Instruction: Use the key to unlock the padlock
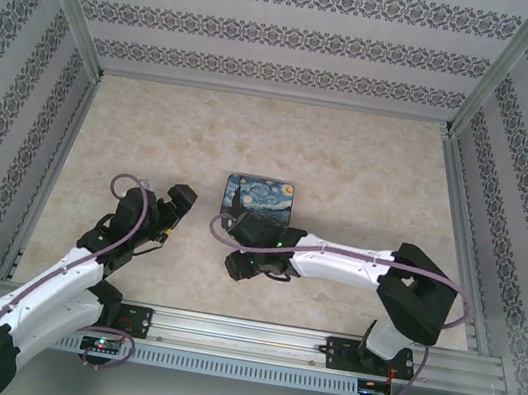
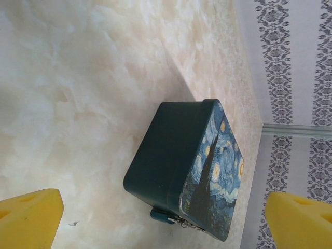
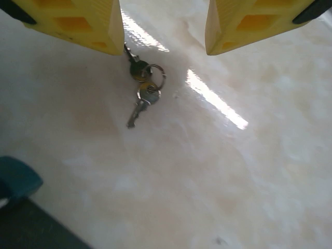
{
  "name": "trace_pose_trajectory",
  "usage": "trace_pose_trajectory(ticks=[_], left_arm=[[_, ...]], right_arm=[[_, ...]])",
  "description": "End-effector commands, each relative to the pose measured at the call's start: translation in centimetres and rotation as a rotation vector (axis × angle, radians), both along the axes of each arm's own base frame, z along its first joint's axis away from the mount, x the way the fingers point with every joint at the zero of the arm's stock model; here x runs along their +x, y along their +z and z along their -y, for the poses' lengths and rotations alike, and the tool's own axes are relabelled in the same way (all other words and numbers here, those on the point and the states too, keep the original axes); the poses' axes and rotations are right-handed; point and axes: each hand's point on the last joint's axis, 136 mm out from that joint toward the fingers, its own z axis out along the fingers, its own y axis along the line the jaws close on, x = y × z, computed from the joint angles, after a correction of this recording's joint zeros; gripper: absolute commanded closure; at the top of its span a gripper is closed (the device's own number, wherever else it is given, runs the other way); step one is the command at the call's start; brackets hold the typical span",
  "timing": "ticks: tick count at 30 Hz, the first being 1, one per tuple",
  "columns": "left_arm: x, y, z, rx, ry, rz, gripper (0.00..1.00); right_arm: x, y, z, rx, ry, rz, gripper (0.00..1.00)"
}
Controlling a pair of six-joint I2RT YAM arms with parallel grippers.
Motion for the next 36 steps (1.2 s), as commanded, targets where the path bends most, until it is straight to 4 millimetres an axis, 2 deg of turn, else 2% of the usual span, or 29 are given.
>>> trace_pose_trajectory(ticks=[1, 8, 15, 19, 24, 28, 36], left_arm=[[0.1, 0.6, 0.2, -0.014, -0.023, -0.025, 0.0], [0.4, 0.3, 0.3, -0.019, -0.038, -0.045, 0.0], [0.4, -0.1, 0.3, -0.038, -0.04, -0.046, 0.0], [0.7, 0.1, 0.5, -0.051, -0.041, -0.039, 0.0], [1.2, 0.5, 1.0, -0.056, -0.065, -0.042, 0.0], [1.5, 0.6, 1.5, -0.054, -0.089, -0.051, 0.0], [1.3, 0.2, 2.3, -0.058, -0.144, -0.076, 0.0]], right_arm=[[0.0, -1.1, 0.2, -0.085, 0.068, 0.024, 0.55], [1.0, -2.5, -1.1, -0.124, 0.089, 0.031, 0.57], [0.5, -4.1, -1.3, -0.149, 0.111, -0.009, 0.64], [0.0, -5.3, -1.3, -0.156, 0.125, -0.047, 0.74], [-0.2, -6.3, -1.2, -0.168, 0.122, -0.062, 0.99], [-0.1, -5.3, -1.0, -0.108, 0.08, -0.08, 1.0], [1.5, -0.6, -1.1, 0.088, -0.024, -0.08, 1.0]])
